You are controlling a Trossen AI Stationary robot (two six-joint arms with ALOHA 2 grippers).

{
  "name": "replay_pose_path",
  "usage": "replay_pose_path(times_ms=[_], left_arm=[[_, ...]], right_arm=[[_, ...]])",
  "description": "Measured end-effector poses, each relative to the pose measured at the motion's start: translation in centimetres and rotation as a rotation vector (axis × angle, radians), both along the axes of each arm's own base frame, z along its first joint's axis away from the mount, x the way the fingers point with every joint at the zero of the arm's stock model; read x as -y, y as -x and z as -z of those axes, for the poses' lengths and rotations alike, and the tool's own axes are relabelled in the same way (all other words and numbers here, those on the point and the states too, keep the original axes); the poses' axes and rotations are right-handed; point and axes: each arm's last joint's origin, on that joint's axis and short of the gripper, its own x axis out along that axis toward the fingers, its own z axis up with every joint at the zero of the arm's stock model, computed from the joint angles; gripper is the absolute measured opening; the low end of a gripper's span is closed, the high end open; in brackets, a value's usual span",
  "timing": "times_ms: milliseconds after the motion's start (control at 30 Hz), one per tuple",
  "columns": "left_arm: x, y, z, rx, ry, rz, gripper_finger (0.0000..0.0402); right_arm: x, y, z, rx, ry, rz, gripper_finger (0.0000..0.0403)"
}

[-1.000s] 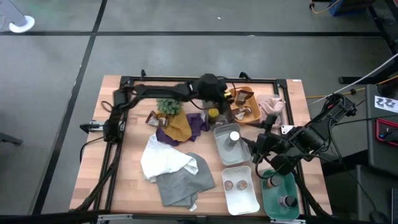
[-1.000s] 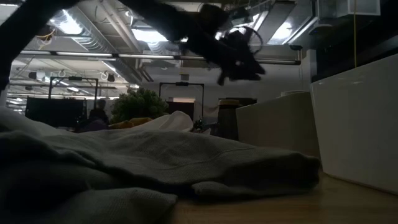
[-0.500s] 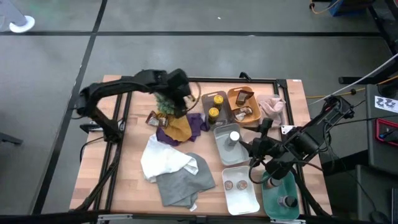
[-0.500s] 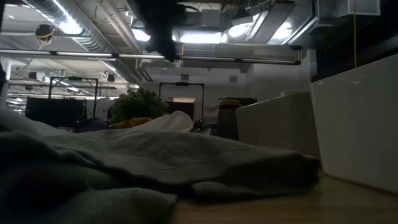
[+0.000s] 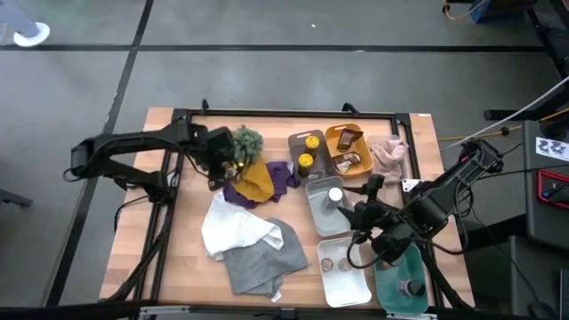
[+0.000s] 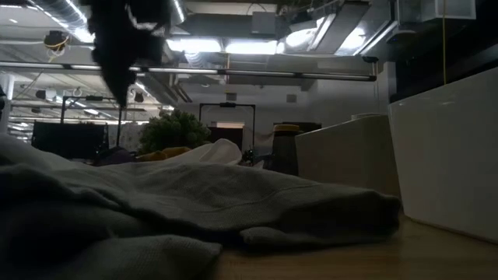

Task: Sort spices by type
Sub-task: Put the orange seasoning pack into the yellow bin

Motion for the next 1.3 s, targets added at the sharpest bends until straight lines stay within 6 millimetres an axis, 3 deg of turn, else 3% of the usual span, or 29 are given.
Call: replay_pose_path(times_ms=[267, 400, 933, 1167, 1300], left_arm=[[0.4, 2.2, 5.4, -0.203, -0.029, -0.066, 0.0154], [0.3, 2.9, 6.7, -0.262, -0.092, -0.095, 0.0174], [0.0, 2.9, 6.9, -0.264, -0.201, -0.227, 0.0178], [-1.2, 0.5, 6.4, 0.024, -0.239, -0.361, 0.0178], [-1.7, 0.3, 6.3, 0.054, -0.237, -0.408, 0.0178]], right_arm=[[-0.2, -0.2, -0.2, 0.032, -0.026, -0.002, 0.0269], [-0.2, -0.2, -0.2, 0.032, -0.026, -0.002, 0.0269], [-0.2, -0.2, -0.2, 0.028, -0.022, -0.003, 0.0269], [-0.2, -0.2, -0.2, 0.028, -0.022, -0.003, 0.0269], [-0.2, -0.2, -0.2, 0.026, -0.026, -0.006, 0.0269]])
